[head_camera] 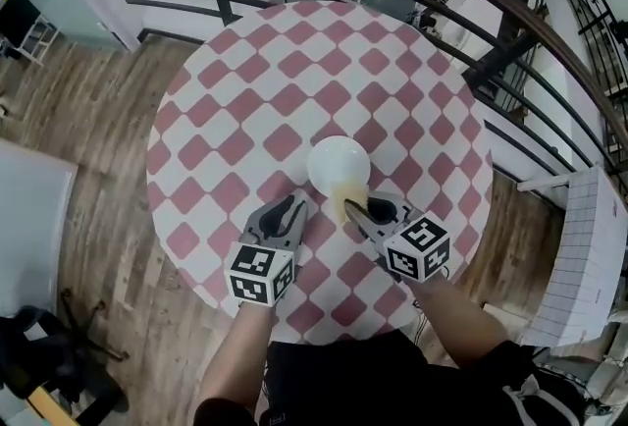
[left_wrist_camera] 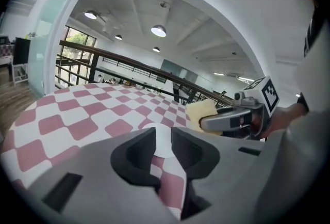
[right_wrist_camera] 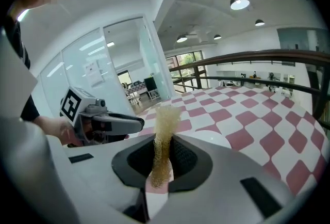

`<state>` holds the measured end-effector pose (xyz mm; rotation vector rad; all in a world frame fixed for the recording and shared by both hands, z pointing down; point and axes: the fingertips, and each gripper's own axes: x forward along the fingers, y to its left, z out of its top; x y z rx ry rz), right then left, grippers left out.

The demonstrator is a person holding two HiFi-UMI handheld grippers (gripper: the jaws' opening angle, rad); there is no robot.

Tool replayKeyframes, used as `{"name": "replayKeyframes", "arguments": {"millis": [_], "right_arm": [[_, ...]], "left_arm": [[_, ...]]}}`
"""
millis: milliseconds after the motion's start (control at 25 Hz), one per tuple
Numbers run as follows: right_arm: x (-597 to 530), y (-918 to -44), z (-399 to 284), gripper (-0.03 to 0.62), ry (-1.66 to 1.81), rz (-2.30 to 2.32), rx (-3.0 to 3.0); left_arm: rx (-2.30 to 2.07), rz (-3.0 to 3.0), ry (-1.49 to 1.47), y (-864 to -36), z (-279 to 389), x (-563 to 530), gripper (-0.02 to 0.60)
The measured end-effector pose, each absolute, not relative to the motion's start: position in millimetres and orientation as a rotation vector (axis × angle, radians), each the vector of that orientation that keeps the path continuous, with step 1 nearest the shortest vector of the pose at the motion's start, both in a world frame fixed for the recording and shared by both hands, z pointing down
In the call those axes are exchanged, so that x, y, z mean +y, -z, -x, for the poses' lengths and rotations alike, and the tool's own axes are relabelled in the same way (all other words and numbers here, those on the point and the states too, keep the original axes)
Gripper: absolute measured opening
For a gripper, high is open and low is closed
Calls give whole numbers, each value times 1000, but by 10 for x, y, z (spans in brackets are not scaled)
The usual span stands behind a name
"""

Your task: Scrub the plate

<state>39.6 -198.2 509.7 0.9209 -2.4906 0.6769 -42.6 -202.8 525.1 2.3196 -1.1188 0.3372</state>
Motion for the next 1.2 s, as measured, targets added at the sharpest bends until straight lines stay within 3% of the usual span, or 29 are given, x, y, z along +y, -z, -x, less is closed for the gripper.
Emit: {"name": "replayKeyframes", "arguments": {"millis": [160,480,1200], "right_arm": [[-2236,-5477,-374,49,-677,-930,-2393],[-2383,-6110,-299,49,-665,-852,-2237],[-2353,-6560,-529,49,-507,-758,-2067]], "left_arm": [[-1075,-2288,-404,-5607,328,-2270,147],[-998,-2239,-593,-6204,150,-2538,225],[-1037,-2220,-796,-6615,47,-2621,233]]}}
